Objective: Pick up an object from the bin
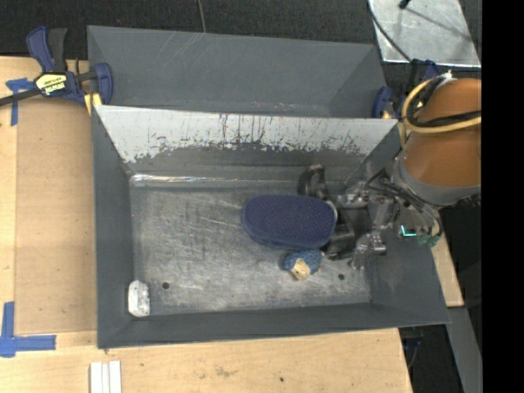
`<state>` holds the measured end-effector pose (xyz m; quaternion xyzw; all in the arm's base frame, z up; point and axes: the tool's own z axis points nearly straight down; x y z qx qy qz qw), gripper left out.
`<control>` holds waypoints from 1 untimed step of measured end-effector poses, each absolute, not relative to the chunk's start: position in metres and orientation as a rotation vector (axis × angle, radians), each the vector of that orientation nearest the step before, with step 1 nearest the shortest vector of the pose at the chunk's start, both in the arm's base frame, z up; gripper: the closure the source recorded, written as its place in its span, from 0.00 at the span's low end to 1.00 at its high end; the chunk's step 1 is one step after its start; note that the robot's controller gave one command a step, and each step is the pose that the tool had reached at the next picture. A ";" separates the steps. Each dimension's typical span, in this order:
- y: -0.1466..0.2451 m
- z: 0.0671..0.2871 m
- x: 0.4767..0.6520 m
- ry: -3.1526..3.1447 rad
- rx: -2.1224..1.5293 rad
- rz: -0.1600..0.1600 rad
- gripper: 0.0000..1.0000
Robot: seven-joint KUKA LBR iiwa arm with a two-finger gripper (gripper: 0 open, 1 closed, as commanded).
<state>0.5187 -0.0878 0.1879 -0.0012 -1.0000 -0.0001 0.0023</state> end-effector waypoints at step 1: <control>-0.074 0.106 0.571 -3.151 0.244 0.004 0.00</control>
Offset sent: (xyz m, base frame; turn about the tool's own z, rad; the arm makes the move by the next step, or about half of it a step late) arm 0.0569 0.0174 -0.1128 -0.1760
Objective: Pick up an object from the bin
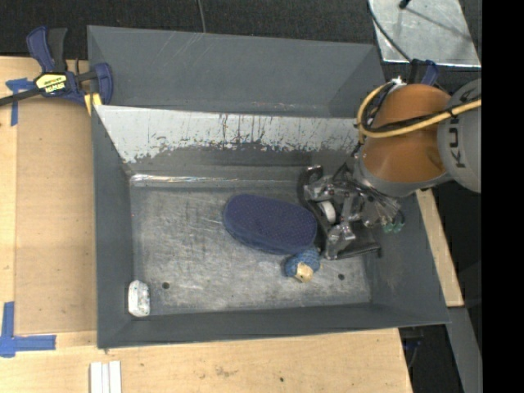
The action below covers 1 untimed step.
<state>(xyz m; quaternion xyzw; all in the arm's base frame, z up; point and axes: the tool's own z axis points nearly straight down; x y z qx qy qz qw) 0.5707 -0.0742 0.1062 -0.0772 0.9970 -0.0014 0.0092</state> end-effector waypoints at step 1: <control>-0.022 0.088 0.619 3.187 -0.147 0.007 0.00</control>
Offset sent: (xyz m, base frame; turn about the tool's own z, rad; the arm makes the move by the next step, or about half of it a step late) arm 0.0531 0.0490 -0.0213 0.0714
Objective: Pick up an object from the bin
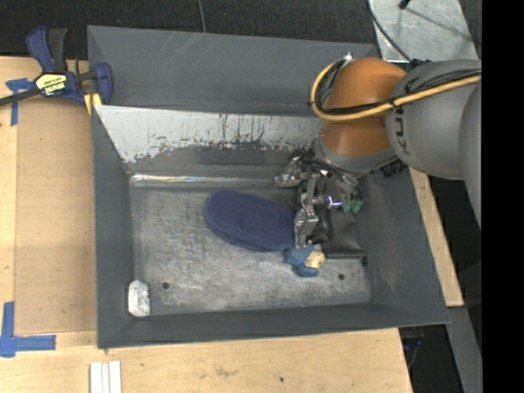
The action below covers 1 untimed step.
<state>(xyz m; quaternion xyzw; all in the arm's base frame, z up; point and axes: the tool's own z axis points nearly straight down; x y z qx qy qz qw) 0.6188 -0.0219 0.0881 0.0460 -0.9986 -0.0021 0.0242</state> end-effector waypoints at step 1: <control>-0.022 0.086 0.617 -3.093 0.134 -0.014 1.00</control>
Offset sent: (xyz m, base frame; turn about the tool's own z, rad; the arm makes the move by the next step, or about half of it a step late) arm 0.0000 0.0000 0.0000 0.0000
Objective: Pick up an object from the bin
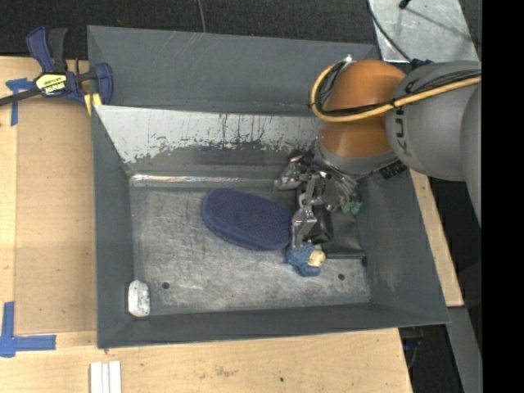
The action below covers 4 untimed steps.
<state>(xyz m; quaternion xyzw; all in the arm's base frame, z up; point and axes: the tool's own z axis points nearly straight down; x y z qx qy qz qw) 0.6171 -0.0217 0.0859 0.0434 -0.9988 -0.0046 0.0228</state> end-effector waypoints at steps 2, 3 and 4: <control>-0.038 0.224 0.619 -3.095 0.570 0.001 0.00; 0.014 0.086 0.631 -3.113 0.491 0.005 0.00; 0.023 0.077 0.604 -3.131 0.437 0.006 0.00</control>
Offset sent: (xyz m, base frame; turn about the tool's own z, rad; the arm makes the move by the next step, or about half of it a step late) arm 0.0009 -0.0161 0.1375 -0.2798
